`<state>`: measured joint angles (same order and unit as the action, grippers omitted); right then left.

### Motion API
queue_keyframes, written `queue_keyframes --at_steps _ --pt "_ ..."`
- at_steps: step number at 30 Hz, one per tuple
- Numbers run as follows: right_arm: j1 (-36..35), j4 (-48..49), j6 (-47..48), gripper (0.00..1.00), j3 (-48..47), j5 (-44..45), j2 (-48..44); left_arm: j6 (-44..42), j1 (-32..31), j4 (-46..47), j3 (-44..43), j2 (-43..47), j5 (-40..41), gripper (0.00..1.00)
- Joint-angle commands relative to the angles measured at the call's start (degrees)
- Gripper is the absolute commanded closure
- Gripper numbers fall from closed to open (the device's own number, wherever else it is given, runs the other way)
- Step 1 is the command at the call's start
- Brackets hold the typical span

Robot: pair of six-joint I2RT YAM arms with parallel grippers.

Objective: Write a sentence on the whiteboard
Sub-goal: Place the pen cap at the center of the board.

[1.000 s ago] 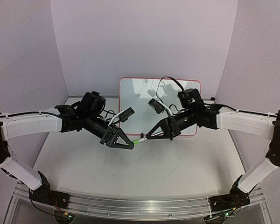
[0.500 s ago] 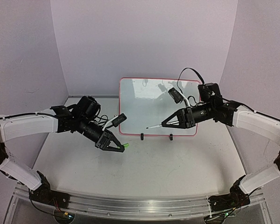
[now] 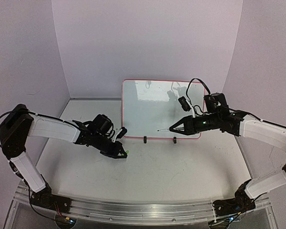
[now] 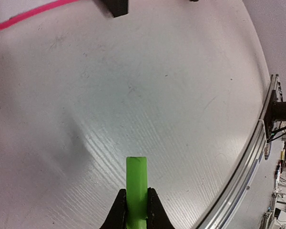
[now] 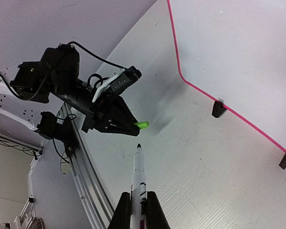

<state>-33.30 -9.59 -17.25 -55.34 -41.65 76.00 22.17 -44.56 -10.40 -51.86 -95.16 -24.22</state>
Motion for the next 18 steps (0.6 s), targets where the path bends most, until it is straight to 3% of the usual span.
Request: queue_keyframes --at_steps 1,8,14,18 --pt "-0.1 4.3 -2.1 1.0 1.3 7.3 -2.9 1.8 0.1 1.1 -2.3 -4.3 4.0 0.97" --pt "-0.1 5.9 -2.7 1.0 3.1 8.9 -3.1 1.9 0.1 -0.2 -2.9 -7.0 6.8 0.92" --pt "-0.1 7.5 -3.5 1.0 3.8 10.0 -2.6 0.9 0.1 -3.1 -4.6 -9.1 8.9 0.72" --pt "-0.1 8.3 -3.7 1.0 4.6 11.2 -3.2 -0.9 0.1 -5.6 -6.3 -9.6 9.9 0.52"
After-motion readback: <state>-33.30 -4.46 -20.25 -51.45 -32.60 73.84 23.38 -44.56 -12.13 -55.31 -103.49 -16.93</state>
